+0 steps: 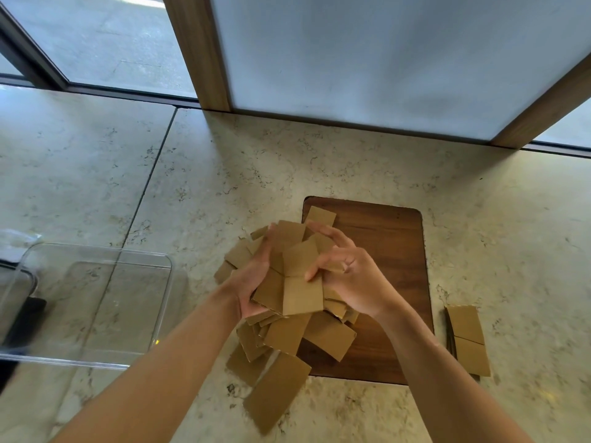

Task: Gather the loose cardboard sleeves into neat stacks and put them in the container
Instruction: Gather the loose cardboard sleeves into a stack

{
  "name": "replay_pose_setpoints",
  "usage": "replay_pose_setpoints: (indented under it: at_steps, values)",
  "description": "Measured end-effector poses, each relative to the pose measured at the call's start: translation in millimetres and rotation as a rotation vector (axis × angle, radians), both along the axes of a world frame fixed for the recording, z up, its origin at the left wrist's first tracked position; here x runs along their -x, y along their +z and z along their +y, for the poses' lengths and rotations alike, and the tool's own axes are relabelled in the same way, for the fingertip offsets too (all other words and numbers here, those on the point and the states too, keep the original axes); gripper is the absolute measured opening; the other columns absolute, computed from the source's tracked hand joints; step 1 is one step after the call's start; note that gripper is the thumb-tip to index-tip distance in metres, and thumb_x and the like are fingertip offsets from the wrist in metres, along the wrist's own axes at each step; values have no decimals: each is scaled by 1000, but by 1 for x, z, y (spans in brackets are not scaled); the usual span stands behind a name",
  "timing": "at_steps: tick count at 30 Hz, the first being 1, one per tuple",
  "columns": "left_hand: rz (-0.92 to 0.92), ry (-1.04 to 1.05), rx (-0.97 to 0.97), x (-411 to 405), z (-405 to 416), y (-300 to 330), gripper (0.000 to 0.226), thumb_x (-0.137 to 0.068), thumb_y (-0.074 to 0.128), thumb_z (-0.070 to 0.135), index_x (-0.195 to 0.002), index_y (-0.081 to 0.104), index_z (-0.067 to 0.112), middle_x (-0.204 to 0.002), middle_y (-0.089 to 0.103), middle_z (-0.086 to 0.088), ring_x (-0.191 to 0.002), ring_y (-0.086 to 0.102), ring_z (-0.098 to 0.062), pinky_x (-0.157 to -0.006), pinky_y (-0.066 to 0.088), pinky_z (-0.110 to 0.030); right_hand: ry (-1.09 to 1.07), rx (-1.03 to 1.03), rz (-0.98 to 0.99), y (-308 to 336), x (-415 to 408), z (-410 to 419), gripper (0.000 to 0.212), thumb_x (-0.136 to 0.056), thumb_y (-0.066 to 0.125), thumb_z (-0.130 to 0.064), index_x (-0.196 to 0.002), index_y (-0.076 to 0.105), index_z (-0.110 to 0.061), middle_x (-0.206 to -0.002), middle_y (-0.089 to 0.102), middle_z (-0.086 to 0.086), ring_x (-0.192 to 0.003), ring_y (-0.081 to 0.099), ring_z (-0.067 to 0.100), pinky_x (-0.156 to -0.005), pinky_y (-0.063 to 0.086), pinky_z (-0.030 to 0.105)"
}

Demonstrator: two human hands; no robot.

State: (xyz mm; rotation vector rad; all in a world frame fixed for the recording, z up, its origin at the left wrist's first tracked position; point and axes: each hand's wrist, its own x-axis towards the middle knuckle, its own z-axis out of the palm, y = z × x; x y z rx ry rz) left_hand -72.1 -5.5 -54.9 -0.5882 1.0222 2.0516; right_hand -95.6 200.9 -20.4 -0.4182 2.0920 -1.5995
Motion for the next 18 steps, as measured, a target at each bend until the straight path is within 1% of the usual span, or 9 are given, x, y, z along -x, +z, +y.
replay_pose_setpoints:
  at_steps: [3,5,7,9,11,13,14,16,18]
  values:
    - [72,24,12,1,0,3,41,-89,74,49,-118,79,20,-118,77,-18,-101,77,-34,-75,63,-44,18,-75,14,-8,-8,-6,52,-96,59,5,-87,82,-41,-164,28,-20,-152,27,1,-118,39,34]
    - [40,72,43,-3,3,2,45,-85,78,31,-125,74,12,-117,77,-22,-95,78,-35,-72,64,-44,25,-71,-47,-14,-13,-13,60,-99,49,9,-90,83,-39,-164,29,-17,-146,41,11,-104,55,34]
    - [-23,195,-9,-5,6,-2,49,-89,72,25,-137,64,16,-112,77,-23,-90,78,-37,-69,64,-46,-108,-7,-62,-20,-18,-16,54,-99,47,12,-92,84,-25,-155,43,-9,-128,60,13,-91,62,34]
    - [-56,395,-175,-2,5,-4,40,-96,66,22,-135,64,34,-104,74,-19,-83,73,-32,-69,62,-47,-432,-16,42,-27,-21,-16,41,-100,52,8,-93,80,-21,-131,62,-2,-109,67,8,-89,59,37]
    - [-73,525,-217,1,6,-7,31,-96,69,35,-127,72,36,-92,64,-11,-74,62,-23,-66,57,-41,-685,-79,100,-33,-27,-16,31,-104,54,-11,-103,70,-38,-117,64,-7,-98,63,3,-87,55,36]
    - [-85,542,-170,-2,16,-10,45,-88,78,44,-128,72,26,-89,66,-9,-73,64,-23,-67,57,-41,-641,-101,60,-38,-37,-33,18,-106,46,-37,-115,56,-49,-122,57,-9,-112,58,6,-94,50,26]
    - [-93,518,-148,-4,23,-12,45,-83,81,44,-121,77,20,-93,72,-12,-75,71,-28,-69,60,-42,-575,-119,62,-40,-43,-47,19,-105,42,-45,-120,53,-46,-126,53,-7,-118,55,9,-99,47,22]
    - [-116,464,-88,-8,38,-11,37,-77,86,39,-106,83,17,-102,79,-18,-84,79,-35,-70,64,-45,-552,-131,153,-49,-52,-69,29,-106,39,-45,-124,56,-30,-126,50,-5,-121,51,10,-104,45,24]
    - [-158,465,-15,-4,40,-10,46,-78,84,34,-119,75,16,-95,79,-15,-78,79,-33,-64,64,-44,-665,-127,202,-52,-51,-70,20,-109,42,-35,-119,58,-26,-120,52,-6,-114,52,4,-99,49,27]
